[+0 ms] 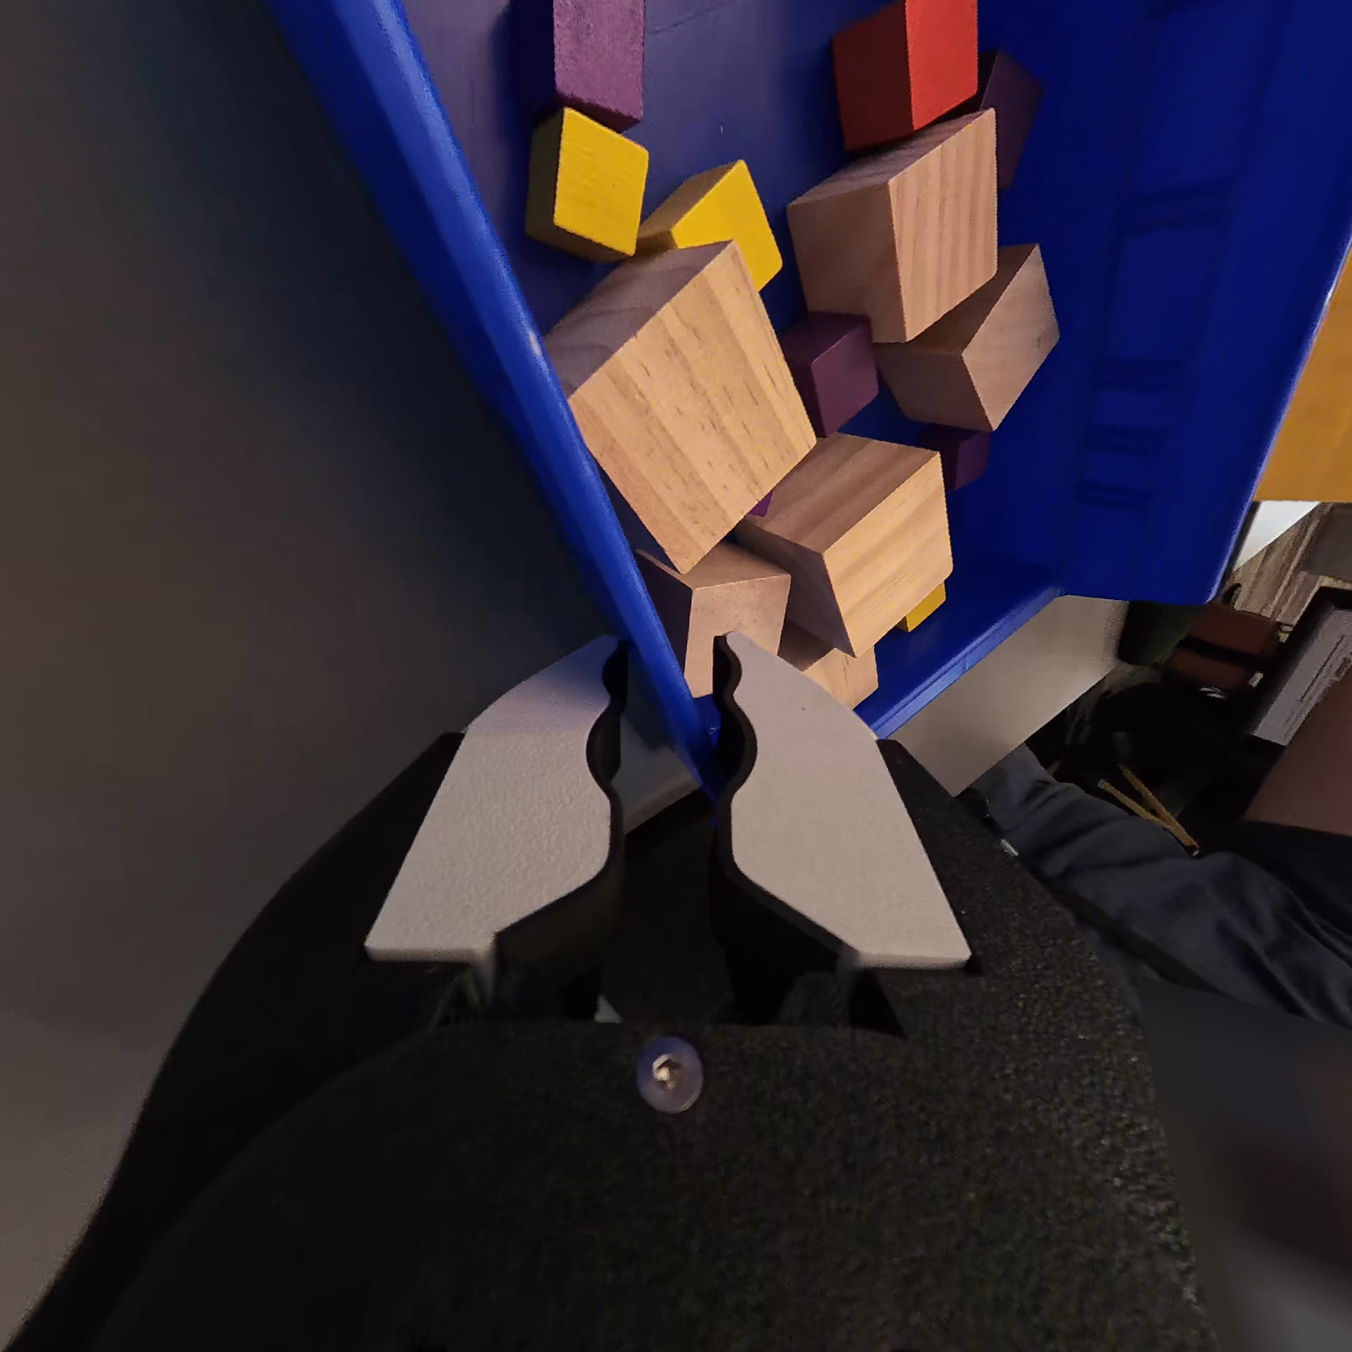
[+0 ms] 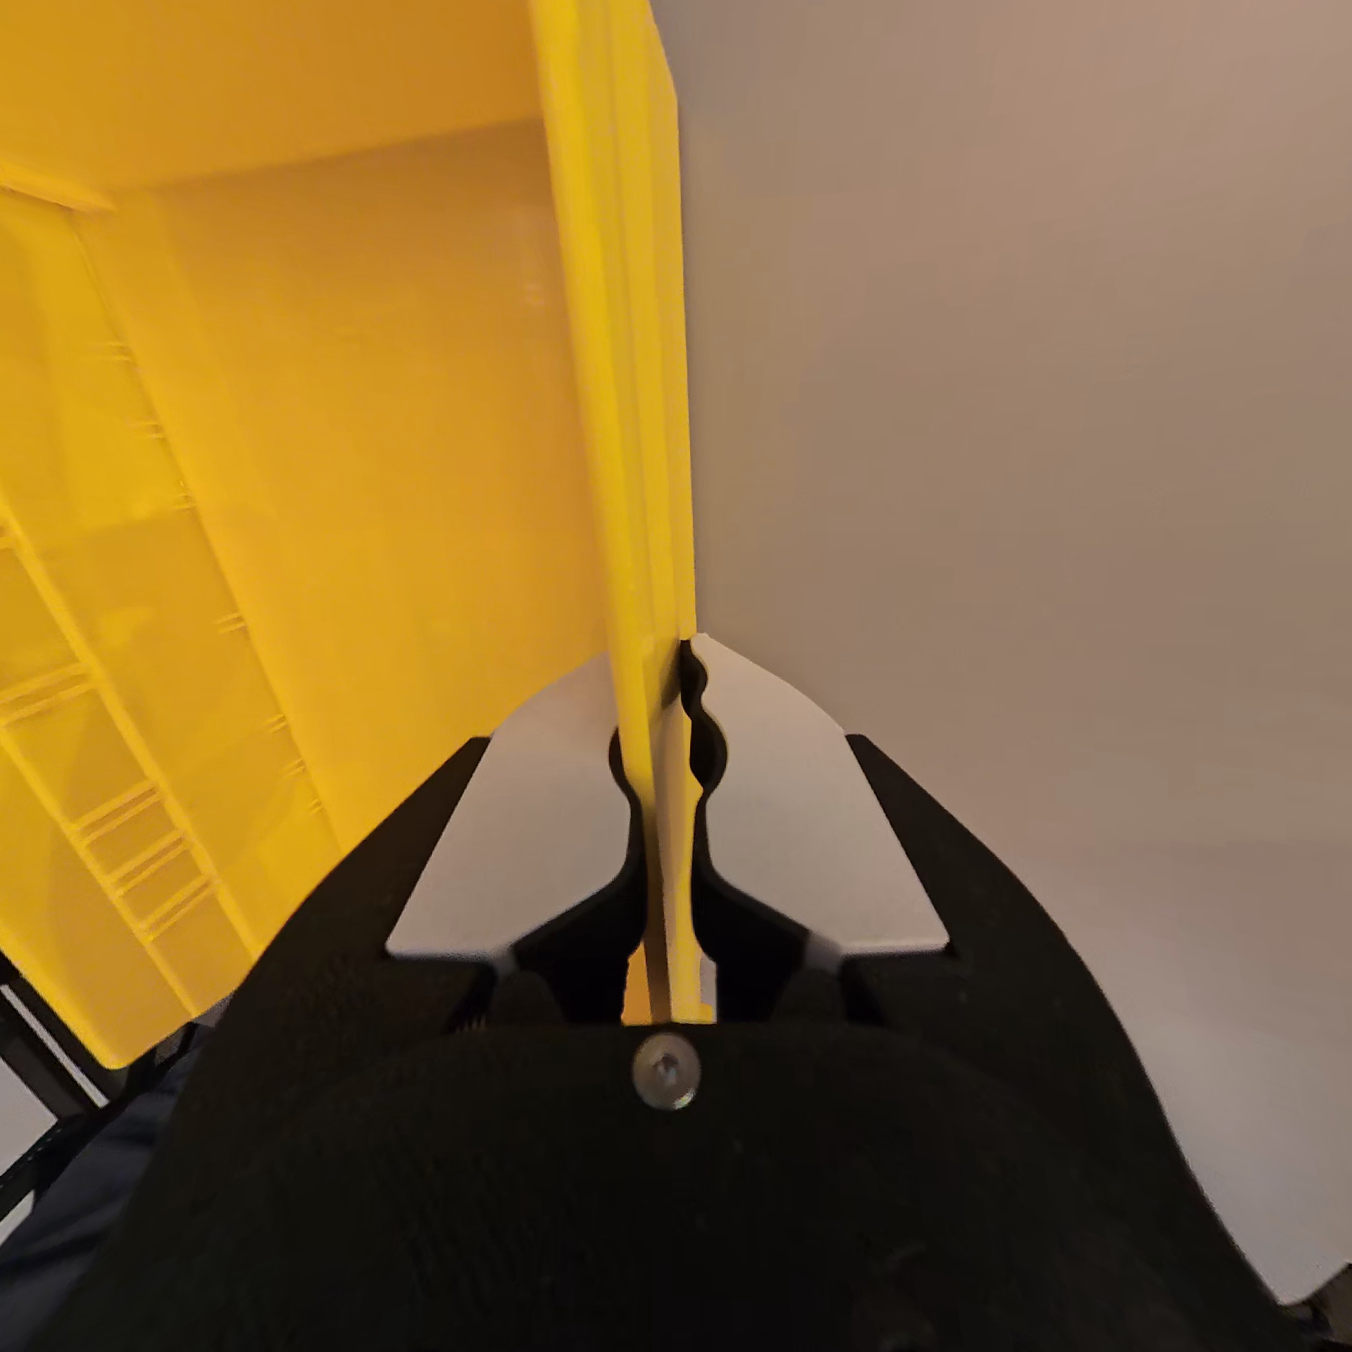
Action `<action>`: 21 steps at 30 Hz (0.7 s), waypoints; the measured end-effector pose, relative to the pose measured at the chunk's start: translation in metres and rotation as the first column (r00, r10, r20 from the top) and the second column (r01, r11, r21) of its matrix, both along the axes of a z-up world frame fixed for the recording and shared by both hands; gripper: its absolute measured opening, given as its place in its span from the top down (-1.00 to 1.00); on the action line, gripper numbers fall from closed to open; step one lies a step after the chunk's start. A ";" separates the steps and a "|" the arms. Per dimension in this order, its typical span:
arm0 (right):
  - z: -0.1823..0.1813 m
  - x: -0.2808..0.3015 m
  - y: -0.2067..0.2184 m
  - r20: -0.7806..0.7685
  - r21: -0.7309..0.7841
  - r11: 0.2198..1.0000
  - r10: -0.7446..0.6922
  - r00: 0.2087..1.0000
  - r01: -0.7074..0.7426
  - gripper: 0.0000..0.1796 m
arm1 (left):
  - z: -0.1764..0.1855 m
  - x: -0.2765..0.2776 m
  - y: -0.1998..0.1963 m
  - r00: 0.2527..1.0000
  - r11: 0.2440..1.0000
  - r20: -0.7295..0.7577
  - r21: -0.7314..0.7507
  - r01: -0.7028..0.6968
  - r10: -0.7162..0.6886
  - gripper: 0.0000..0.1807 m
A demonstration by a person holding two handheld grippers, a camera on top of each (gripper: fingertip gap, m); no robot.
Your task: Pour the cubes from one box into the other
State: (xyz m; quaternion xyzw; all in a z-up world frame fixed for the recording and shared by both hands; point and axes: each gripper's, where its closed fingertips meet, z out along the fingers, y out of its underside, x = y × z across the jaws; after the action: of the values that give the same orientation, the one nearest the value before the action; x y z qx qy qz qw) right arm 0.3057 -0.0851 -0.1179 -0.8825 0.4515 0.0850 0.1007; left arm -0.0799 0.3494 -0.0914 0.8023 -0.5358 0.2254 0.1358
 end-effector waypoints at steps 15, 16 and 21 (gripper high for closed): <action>0.137 0.019 0.051 0.654 0.272 0.950 -0.066 0.753 -0.154 0.63 | 0.001 -0.025 0.048 0.997 0.994 0.076 0.109 -0.022 0.013 0.78; 0.164 0.005 0.067 0.724 0.324 0.916 -0.078 0.686 -0.238 0.63 | 0.001 -0.026 0.049 0.997 0.992 0.079 0.122 -0.023 0.013 0.79; 0.249 -0.171 0.177 0.560 0.759 0.333 0.105 0.821 -0.560 0.38 | 0.001 -0.028 0.054 0.993 0.987 0.113 0.151 -0.053 0.036 0.80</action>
State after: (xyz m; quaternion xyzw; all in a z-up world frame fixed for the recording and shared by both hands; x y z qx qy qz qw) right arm 0.1349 0.0918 0.1312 -0.7548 0.1028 0.1443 0.6316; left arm -0.1079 0.4036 -0.0900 0.8086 -0.5401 0.2303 0.0387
